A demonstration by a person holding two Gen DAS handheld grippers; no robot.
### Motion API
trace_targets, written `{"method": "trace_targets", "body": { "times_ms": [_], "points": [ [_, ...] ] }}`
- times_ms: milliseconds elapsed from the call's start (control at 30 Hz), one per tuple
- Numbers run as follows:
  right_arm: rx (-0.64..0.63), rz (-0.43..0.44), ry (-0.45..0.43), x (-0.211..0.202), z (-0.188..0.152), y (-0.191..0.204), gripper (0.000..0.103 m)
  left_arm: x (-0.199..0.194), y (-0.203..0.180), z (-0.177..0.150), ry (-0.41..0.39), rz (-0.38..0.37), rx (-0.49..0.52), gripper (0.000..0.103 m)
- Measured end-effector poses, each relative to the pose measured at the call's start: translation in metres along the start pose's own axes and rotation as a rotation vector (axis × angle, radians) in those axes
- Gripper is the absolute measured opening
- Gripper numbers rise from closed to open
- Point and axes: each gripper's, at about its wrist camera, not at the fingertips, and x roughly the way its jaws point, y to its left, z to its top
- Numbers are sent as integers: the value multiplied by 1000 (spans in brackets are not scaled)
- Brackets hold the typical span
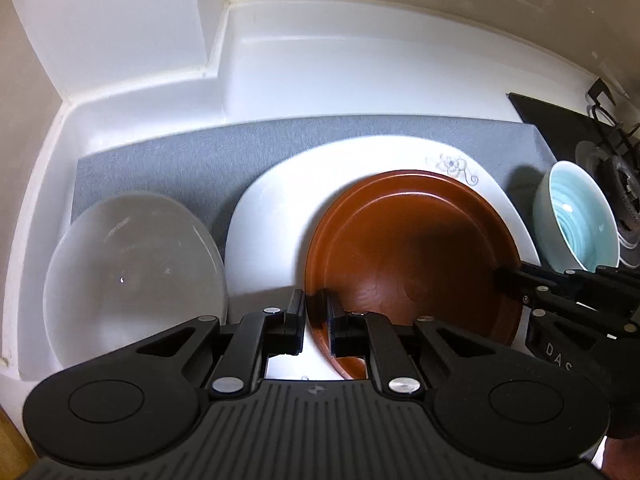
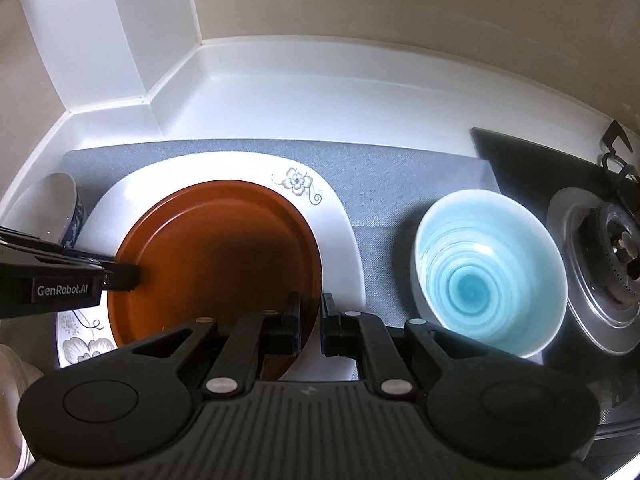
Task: Organize plates and bowls
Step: 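Lower the brown plate onto the white plates and open the right tool, then move both tools to the rim of the white blue-banded bowl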
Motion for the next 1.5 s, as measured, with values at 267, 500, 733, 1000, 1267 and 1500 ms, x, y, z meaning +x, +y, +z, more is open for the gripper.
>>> {"method": "trace_targets", "body": {
  "times_ms": [267,500,733,1000,1267,1500],
  "points": [
    [-60,-14,-26,-1,-6,5,12,-2,-2,-3,-20,16,19,12],
    [-63,-3,-82,-14,-24,16,54,-21,12,-10,-37,-46,-77,47],
    [36,97,-142,-41,-41,4,80,-63,32,-18,-87,-79,-146,76],
    [1,296,-98,-59,-35,11,84,-98,66,-21,-166,1,-197,81],
    [-161,436,-25,-69,11,41,89,-99,90,-26,-166,54,-178,81],
    [-153,456,-99,-46,35,72,91,-89,106,-41,-133,84,-215,81]
  ]
}}
